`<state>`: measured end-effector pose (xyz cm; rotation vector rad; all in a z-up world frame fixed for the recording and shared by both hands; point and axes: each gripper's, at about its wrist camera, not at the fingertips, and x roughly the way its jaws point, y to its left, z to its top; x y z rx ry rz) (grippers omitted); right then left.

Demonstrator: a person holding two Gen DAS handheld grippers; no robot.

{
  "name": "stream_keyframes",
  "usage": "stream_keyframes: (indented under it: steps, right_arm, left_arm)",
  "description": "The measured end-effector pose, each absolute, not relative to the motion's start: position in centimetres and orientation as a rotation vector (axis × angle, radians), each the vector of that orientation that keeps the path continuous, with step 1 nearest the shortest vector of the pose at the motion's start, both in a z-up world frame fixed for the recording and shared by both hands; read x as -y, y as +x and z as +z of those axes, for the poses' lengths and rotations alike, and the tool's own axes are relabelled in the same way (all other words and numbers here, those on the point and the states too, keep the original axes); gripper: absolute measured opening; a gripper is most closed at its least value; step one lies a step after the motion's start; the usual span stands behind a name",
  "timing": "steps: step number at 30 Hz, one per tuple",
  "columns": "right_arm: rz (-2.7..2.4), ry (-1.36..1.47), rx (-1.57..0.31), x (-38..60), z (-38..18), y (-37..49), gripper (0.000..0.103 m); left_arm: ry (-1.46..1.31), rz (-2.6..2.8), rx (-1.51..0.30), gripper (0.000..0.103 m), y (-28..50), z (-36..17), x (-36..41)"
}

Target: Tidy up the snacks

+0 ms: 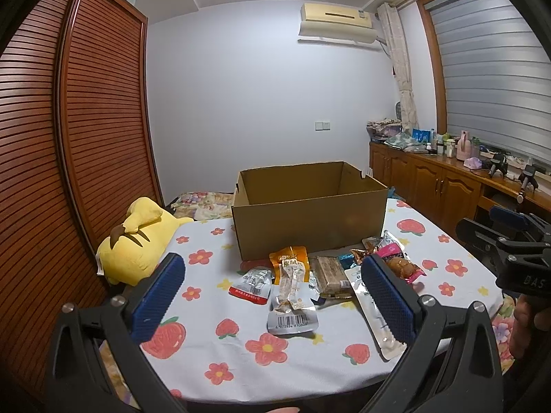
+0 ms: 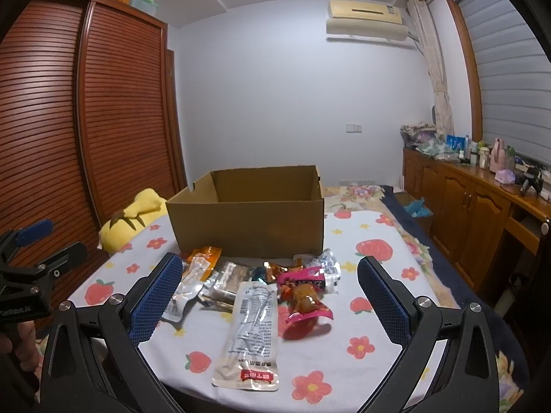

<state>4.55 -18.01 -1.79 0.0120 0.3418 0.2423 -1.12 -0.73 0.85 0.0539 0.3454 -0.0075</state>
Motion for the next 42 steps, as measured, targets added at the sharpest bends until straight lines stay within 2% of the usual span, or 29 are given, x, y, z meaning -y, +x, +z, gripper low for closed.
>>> stream_keyframes:
  steps: [42]
  right_arm:
    - [0.240,0.014,-0.339,18.23,-1.52,4.43,0.103]
  left_arm:
    - [0.055,-0.007,-0.340,0.103,-1.24,0.83,0.98]
